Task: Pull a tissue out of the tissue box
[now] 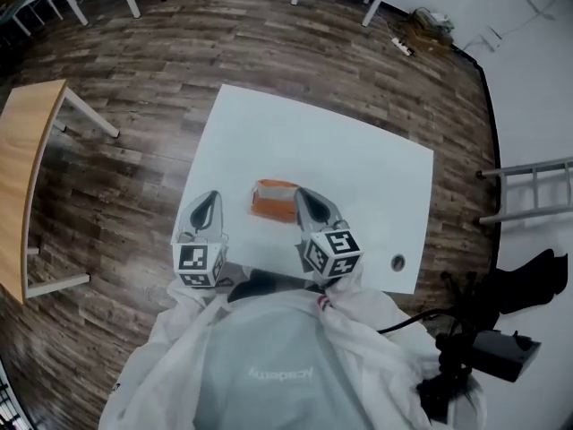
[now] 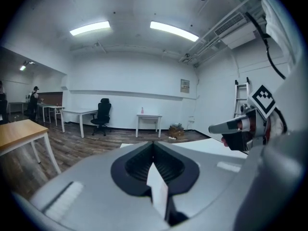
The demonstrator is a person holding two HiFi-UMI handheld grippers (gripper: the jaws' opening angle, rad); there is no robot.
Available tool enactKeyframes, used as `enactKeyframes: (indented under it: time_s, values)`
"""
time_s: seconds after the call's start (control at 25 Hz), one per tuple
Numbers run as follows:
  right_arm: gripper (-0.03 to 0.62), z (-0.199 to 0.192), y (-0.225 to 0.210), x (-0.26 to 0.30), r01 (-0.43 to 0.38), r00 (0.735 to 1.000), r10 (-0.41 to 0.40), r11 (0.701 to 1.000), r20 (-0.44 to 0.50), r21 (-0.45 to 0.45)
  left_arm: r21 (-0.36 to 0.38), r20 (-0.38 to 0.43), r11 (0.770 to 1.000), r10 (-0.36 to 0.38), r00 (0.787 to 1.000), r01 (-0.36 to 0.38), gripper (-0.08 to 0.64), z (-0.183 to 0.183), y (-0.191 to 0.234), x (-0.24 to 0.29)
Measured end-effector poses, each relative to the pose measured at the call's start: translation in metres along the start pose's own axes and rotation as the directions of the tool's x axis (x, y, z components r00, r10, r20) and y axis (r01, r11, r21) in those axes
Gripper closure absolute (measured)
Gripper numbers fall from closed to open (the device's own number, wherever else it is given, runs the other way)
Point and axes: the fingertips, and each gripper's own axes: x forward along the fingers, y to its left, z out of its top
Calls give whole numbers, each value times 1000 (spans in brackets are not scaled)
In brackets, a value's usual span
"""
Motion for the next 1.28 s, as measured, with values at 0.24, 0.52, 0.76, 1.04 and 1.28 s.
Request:
enactKeyframes:
  time_s: [0.24,0.52,0.76,1.04,1.28]
  values:
    - [592,1,-23,-17,163,984,-168,983,59,83,43,-22,984,-173,985,174,560,7,-17,33]
    - [591,0,-38,-38,277,949,-296,947,108,161,102,-47,945,-307,951,310,560,15,-37,48]
    - [591,-8,-33,-50,322,932,-343,932,117,170,114,-44,928,-351,935,354,560,13,-41,55]
    - [591,-11,-30,-53,320,934,-340,934,111,160,125,-32,917,-377,926,378,560,17,-56,53]
    - [591,-9,-33,-52,286,947,-302,948,108,142,127,-35,926,-354,935,355,560,18,-63,52]
